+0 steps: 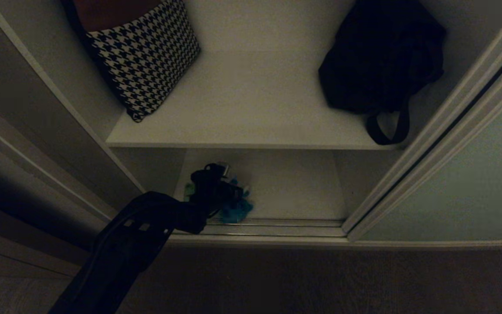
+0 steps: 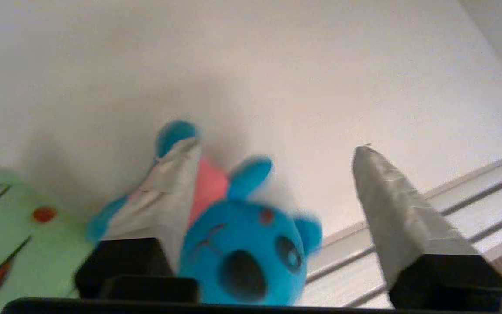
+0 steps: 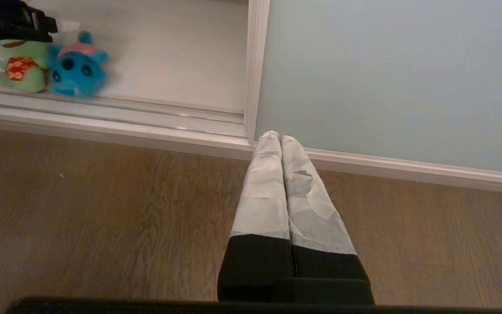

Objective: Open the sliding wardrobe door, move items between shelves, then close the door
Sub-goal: Place the blue doll on the lower shelf

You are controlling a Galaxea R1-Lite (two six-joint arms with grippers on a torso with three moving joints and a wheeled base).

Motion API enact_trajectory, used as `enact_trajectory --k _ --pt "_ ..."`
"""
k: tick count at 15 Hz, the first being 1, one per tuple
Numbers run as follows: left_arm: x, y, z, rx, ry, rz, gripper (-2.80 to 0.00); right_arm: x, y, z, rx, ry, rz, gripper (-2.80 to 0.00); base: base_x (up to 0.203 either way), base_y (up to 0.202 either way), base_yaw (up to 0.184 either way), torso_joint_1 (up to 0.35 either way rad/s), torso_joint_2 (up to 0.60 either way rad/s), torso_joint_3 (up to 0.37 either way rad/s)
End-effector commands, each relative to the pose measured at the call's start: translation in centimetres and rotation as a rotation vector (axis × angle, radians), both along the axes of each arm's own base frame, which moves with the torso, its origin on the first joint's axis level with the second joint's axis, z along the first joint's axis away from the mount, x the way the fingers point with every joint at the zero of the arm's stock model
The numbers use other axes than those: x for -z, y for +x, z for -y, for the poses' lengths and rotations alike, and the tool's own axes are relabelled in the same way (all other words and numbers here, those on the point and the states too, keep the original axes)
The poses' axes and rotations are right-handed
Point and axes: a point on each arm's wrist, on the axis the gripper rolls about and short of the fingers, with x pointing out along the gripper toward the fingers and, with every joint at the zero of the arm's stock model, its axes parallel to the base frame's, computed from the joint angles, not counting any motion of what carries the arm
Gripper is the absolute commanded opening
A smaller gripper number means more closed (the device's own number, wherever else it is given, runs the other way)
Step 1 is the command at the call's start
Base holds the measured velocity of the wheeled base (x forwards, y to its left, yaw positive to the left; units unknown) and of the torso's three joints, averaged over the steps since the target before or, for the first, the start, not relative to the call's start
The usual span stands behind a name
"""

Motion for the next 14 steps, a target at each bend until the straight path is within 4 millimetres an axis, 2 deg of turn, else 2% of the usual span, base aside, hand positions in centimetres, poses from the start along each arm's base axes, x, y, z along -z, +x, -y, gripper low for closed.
enact_trajectory --k 1,3,7,8,11,12,14 --pt "-0.3 0.0 0.1 -0.002 -0.002 0.008 0.0 0.0 0.0 0.0 0.0 -0.001 0.0 -2.8 0.0 0.0 0.0 0.0 0.0 0.0" --pt "-0.3 0.0 0.0 -0.006 -0.003 0.008 0.0 0.0 0.0 0.0 0.0 -0.001 0.0 -2.8 0.0 0.0 0.0 0.0 0.0 0.0" --pt "-4.0 -0.3 0.0 -0.044 -0.033 0.014 0.0 0.0 0.0 0.0 0.0 -0.001 0.0 -2.8 0.0 0.0 0.0 0.0 0.0 0.0" --pt "-4.4 -0.7 0.0 -0.044 -0.03 -0.027 -2.8 0.0 0.0 0.0 0.0 -0.001 0.0 -2.8 0.0 0.0 0.0 0.0 0.0 0.0" --pt "-5.0 -2.5 -0.1 -0.043 -0.01 -0.177 -2.8 0.0 0.0 0.0 -0.002 -0.001 0.0 -2.8 0.0 0.0 0.0 0.0 0.0 0.0" --pt "-5.4 -3.5 -0.1 -0.04 -0.001 -0.215 -2.8 0.0 0.0 0.0 0.0 0.0 0.0 -2.8 0.0 0.0 0.0 0.0 0.0 0.0" --pt "-5.1 -5.8 -0.1 -0.034 0.029 -0.295 -2.8 0.0 0.0 0.0 -0.002 -0.001 0.0 -2.8 0.0 0.0 0.0 0.0 0.0 0.0"
